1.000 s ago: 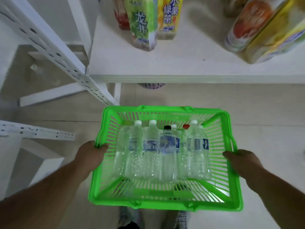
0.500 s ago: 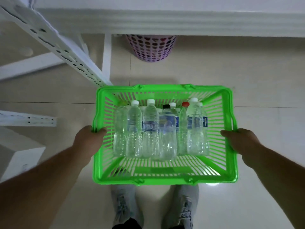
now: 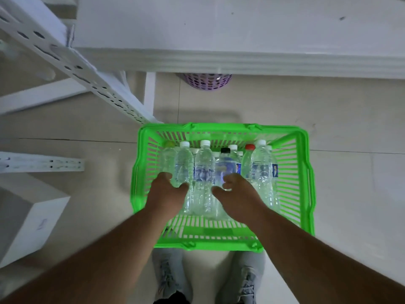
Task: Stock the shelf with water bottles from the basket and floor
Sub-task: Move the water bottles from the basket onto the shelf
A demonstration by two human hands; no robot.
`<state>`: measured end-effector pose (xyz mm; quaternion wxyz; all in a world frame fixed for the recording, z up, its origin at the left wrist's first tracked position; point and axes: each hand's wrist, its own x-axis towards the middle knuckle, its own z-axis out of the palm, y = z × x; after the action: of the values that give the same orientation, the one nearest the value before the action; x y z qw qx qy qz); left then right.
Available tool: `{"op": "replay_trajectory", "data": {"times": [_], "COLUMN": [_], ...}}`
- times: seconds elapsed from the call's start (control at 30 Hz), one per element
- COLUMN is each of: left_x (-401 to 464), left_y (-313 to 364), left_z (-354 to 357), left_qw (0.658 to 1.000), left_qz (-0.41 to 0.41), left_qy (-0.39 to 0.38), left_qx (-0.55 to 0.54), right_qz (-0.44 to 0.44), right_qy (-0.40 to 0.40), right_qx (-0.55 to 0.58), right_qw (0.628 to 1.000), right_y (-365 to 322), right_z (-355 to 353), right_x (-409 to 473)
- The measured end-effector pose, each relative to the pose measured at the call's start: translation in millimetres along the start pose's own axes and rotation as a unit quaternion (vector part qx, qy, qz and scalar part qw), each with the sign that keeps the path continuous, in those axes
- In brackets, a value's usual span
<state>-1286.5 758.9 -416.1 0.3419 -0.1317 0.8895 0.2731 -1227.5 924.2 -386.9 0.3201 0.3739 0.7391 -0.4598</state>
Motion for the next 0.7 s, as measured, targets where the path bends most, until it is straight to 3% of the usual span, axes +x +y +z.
{"op": "replay_trajectory", "data": {"times": [0.1, 0.27, 0.4, 0.53, 0.7], "left_x": [15.3, 35.7, 44.0, 51.0, 59.9], "left_y": [-2.3, -19.7, -32.6, -32.0, -34.9], "left_z": [12.8, 29.8, 38.9, 48.1, 48.1], "left_qw": [0.999, 0.994, 0.993, 0.984, 0.984], "left_qz": [-0.041, -0.092, -0.09, -0.086, -0.097], "left_qy": [-0.004, -0.055, -0.051, -0.039, -0.036], "left_qx": [0.003, 0.028, 0.064, 0.153, 0.143], "right_qz": [0.012, 0.028, 0.056, 0.019, 0.013], "right_qy": [-0.026, 0.016, 0.047, 0.062, 0.069], "right_qx": [0.008, -0.034, -0.088, -0.211, -0.258], "right_qw": [1.0, 0.999, 0.993, 0.975, 0.963], "right_y": [-19.1, -35.9, -46.9, -48.3, -53.8], "right_z": [15.9, 36.9, 47.8, 50.3, 45.6], "right_x": [30.2, 74.6, 96.4, 107.2, 115.7]}}
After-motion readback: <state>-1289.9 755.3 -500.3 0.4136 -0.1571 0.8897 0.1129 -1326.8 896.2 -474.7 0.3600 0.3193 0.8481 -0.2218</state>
